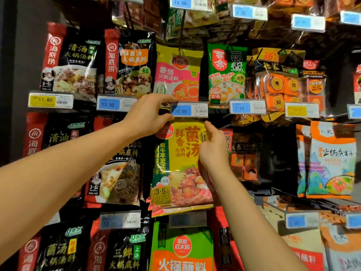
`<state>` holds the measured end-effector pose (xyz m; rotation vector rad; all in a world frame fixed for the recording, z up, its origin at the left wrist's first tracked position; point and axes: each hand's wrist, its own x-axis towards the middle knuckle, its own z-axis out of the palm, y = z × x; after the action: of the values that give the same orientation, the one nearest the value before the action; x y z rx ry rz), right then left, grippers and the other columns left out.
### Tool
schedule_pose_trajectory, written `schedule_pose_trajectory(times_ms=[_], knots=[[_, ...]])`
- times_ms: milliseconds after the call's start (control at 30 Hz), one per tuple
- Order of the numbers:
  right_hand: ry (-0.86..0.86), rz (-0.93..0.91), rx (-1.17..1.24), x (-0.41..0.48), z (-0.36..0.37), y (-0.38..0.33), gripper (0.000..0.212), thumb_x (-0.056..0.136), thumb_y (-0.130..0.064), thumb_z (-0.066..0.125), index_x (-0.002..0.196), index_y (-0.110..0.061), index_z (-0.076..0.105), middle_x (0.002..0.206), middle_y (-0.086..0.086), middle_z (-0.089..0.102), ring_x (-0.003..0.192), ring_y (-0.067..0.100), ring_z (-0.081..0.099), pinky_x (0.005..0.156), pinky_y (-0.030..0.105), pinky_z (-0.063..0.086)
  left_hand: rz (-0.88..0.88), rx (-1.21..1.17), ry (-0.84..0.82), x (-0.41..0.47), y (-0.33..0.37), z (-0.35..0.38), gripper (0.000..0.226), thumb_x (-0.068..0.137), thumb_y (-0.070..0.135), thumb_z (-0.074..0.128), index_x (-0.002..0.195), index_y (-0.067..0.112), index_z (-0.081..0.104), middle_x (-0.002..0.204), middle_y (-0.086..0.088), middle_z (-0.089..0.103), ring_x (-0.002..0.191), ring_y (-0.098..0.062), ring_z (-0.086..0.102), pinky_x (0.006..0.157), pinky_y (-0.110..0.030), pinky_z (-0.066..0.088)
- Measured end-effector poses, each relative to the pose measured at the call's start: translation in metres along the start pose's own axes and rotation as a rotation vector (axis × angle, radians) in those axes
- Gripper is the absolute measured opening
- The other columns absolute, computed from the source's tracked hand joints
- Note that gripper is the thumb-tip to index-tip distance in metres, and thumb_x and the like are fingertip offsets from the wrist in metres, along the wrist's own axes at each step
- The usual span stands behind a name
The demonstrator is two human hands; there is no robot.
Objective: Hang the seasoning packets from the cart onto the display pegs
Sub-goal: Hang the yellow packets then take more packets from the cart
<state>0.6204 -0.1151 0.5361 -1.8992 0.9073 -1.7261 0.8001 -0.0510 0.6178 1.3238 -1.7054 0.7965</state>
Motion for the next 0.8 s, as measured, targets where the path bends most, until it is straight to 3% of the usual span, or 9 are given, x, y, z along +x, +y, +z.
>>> schedule_pose_trajectory(times_ms=[33,100,167,267,400,567,633,700,800], knots=[[-0.007,0.004,0.002,0.002,0.001,-0.001,0.075,0.091,0.016,0.041,0.158,-0.016,0.038,0.146,0.008,0.048,0.135,0.025,0.049,0.106,0.031,0.043,-0.004,-0.003,0.001,0.0,-0.001,0.001,0.05,0.09,0.03,0.076,0.138,0.029,0.062,0.137,0.006,0.064,0.128,-0.021,0.057,0.105,-0.052,0.048],[-0.006,0.006,-0.017,0.004,0.002,-0.002,0.074,0.091,0.013,0.042,0.158,-0.018,0.037,0.151,0.009,0.046,0.132,0.032,0.053,0.1,0.042,0.05,-0.008,-0.019,-0.005,0.0,-0.002,0.001,0.05,0.09,0.03,0.077,0.137,0.028,0.062,0.136,0.006,0.064,0.127,-0.02,0.057,0.106,-0.052,0.048],[0.008,-0.001,-0.078,0.005,0.002,-0.002,0.073,0.094,0.012,0.042,0.159,-0.02,0.036,0.15,0.008,0.045,0.126,0.03,0.055,0.088,0.037,0.049,-0.016,-0.041,-0.007,0.001,-0.002,0.001,0.05,0.089,0.029,0.077,0.137,0.028,0.063,0.136,0.006,0.065,0.127,-0.019,0.057,0.106,-0.052,0.048],[0.032,-0.025,-0.168,-0.001,0.005,-0.001,0.073,0.096,0.011,0.044,0.161,-0.019,0.03,0.139,0.006,0.043,0.106,0.02,0.051,0.076,0.022,0.035,-0.03,-0.074,-0.005,0.001,-0.001,0.0,0.05,0.088,0.028,0.078,0.135,0.029,0.064,0.134,0.006,0.066,0.127,-0.019,0.058,0.106,-0.052,0.048],[0.042,-0.059,-0.18,-0.006,0.014,0.005,0.068,0.101,0.003,0.046,0.162,-0.02,0.028,0.129,0.004,0.042,0.078,0.009,0.042,0.073,0.031,0.038,-0.03,-0.098,-0.01,0.001,0.003,-0.003,0.049,0.088,0.024,0.079,0.135,0.025,0.066,0.133,0.005,0.067,0.123,-0.015,0.06,0.106,-0.047,0.05],[0.185,-0.025,-0.003,-0.003,0.019,0.004,0.043,0.109,-0.034,0.047,0.148,-0.018,0.052,0.135,0.003,0.055,0.116,0.022,0.057,0.079,0.024,0.03,-0.072,-0.101,0.011,0.0,0.006,-0.001,0.049,0.086,0.026,0.081,0.134,0.028,0.066,0.131,0.006,0.068,0.123,-0.016,0.06,0.103,-0.045,0.051],[0.258,0.031,0.087,0.004,0.022,0.004,0.03,0.106,-0.035,0.055,0.132,-0.023,0.062,0.118,-0.001,0.064,0.11,0.024,0.062,0.079,0.031,0.038,-0.073,-0.111,0.009,-0.001,0.007,-0.001,0.05,0.087,0.025,0.081,0.134,0.028,0.066,0.13,0.007,0.069,0.121,-0.016,0.061,0.102,-0.047,0.052],[0.281,0.099,0.142,0.009,0.023,0.003,0.021,0.102,-0.033,0.061,0.121,-0.024,0.061,0.107,-0.004,0.062,0.1,0.024,0.064,0.076,0.034,0.043,-0.066,-0.12,0.004,-0.001,0.006,-0.002,0.05,0.087,0.024,0.08,0.135,0.027,0.065,0.13,0.007,0.068,0.122,-0.015,0.061,0.104,-0.045,0.051],[0.268,0.2,0.262,0.014,0.022,0.004,0.032,0.097,-0.034,0.07,0.121,-0.018,0.058,0.118,0.003,0.064,0.097,0.024,0.064,0.081,0.038,0.049,-0.064,-0.119,0.005,-0.001,0.007,-0.002,0.05,0.088,0.024,0.079,0.135,0.027,0.065,0.131,0.006,0.068,0.123,-0.015,0.06,0.104,-0.043,0.051]])
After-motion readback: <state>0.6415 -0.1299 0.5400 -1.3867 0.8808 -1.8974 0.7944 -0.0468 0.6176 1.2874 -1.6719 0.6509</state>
